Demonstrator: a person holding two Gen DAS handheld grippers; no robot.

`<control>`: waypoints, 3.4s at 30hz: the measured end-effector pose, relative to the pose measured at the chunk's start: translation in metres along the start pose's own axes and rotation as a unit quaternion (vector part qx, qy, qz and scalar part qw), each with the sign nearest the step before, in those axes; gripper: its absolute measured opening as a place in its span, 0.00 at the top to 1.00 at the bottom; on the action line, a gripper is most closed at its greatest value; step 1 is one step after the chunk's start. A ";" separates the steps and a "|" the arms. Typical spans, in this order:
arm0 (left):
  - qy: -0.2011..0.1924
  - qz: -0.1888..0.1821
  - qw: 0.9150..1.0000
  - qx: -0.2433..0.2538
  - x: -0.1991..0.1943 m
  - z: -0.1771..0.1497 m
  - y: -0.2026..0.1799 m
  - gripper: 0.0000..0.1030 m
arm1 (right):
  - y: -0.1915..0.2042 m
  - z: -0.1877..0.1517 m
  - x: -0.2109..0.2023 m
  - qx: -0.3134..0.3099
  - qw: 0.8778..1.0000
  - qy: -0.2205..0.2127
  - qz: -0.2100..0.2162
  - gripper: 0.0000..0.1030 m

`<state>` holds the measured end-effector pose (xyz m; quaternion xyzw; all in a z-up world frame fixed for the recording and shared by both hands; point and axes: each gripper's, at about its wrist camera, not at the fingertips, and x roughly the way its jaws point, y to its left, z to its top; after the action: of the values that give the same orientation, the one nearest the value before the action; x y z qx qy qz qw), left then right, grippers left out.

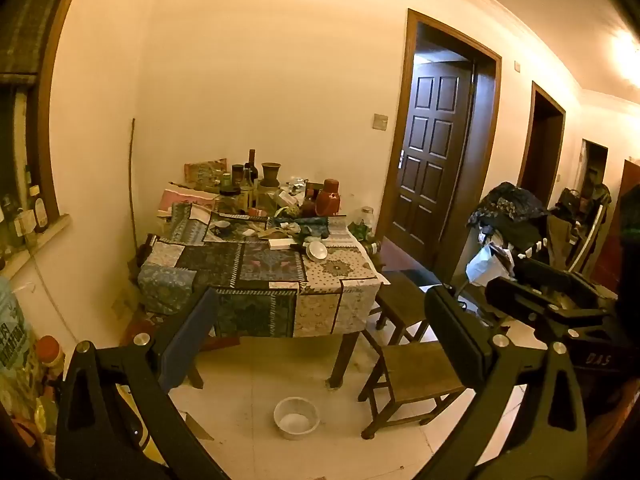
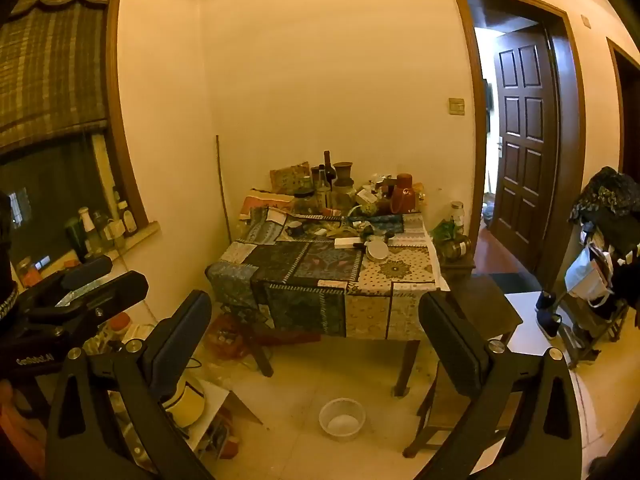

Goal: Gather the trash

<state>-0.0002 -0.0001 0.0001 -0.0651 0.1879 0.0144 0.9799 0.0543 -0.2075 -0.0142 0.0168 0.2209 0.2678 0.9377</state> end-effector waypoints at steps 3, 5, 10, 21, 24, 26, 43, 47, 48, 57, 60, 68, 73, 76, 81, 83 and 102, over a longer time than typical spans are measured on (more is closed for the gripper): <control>0.006 -0.003 1.000 -0.002 0.000 0.000 0.001 0.00 | 0.002 0.000 0.001 0.001 1.000 0.003 -0.001 0.00; 0.007 -0.006 1.000 -0.004 -0.005 0.000 0.006 0.00 | 0.003 0.000 0.001 0.001 1.000 0.004 -0.001 0.00; 0.022 -0.004 1.000 0.004 0.000 0.000 0.005 0.00 | 0.006 0.001 0.003 0.000 1.000 0.006 0.000 0.00; 0.029 -0.010 1.000 0.003 0.007 -0.009 0.010 0.00 | 0.004 -0.003 0.000 0.000 1.000 0.007 -0.010 0.00; 0.029 -0.011 1.000 0.005 0.006 -0.009 0.010 0.00 | 0.007 -0.003 0.001 0.001 1.000 0.008 -0.013 0.00; 0.029 -0.010 1.000 0.004 0.006 -0.009 0.010 0.00 | 0.010 -0.002 0.001 0.000 1.000 0.008 -0.015 0.00; 0.029 -0.016 0.999 0.005 0.001 -0.012 0.007 0.00 | 0.013 0.001 -0.002 0.002 1.000 0.010 -0.016 0.00; 0.030 -0.021 0.999 0.007 -0.003 -0.010 0.006 0.00 | 0.011 0.000 -0.002 0.002 1.000 0.008 -0.019 0.00; 0.030 -0.021 0.999 0.007 -0.003 -0.009 0.005 0.00 | 0.010 0.000 -0.004 0.003 1.000 0.007 -0.020 0.00; 0.032 -0.022 0.999 0.007 -0.001 -0.005 0.004 0.00 | 0.011 0.000 -0.004 0.005 1.000 0.009 -0.024 0.00; 0.032 -0.022 0.999 0.006 0.000 -0.004 0.005 0.00 | 0.012 0.001 -0.003 0.004 1.000 0.009 -0.023 0.00; 0.033 -0.022 0.999 0.006 0.001 -0.003 0.008 0.00 | 0.015 0.004 0.000 0.002 1.000 0.010 -0.021 0.00; 0.033 -0.022 0.999 0.007 0.001 -0.004 0.007 0.00 | 0.017 0.004 0.001 0.003 1.000 0.011 -0.020 0.00; 0.033 -0.022 0.999 0.007 0.002 -0.004 0.009 0.00 | 0.017 0.004 0.001 0.002 1.000 0.011 -0.020 0.00; 0.039 -0.018 0.999 0.007 0.008 0.002 0.006 0.00 | 0.018 0.004 0.002 0.002 1.000 0.011 -0.019 0.00; 0.039 -0.017 0.999 0.007 0.010 0.003 0.006 0.00 | 0.018 0.004 0.002 0.003 1.000 0.011 -0.019 0.00; 0.036 0.022 0.999 -0.010 0.052 0.012 -0.016 0.00 | -0.005 0.013 0.024 0.004 1.000 0.013 -0.015 0.00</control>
<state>0.0529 -0.0144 -0.0063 -0.0708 0.2245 0.0354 0.9713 0.0808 -0.1982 -0.0132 0.0136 0.2347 0.2530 0.9385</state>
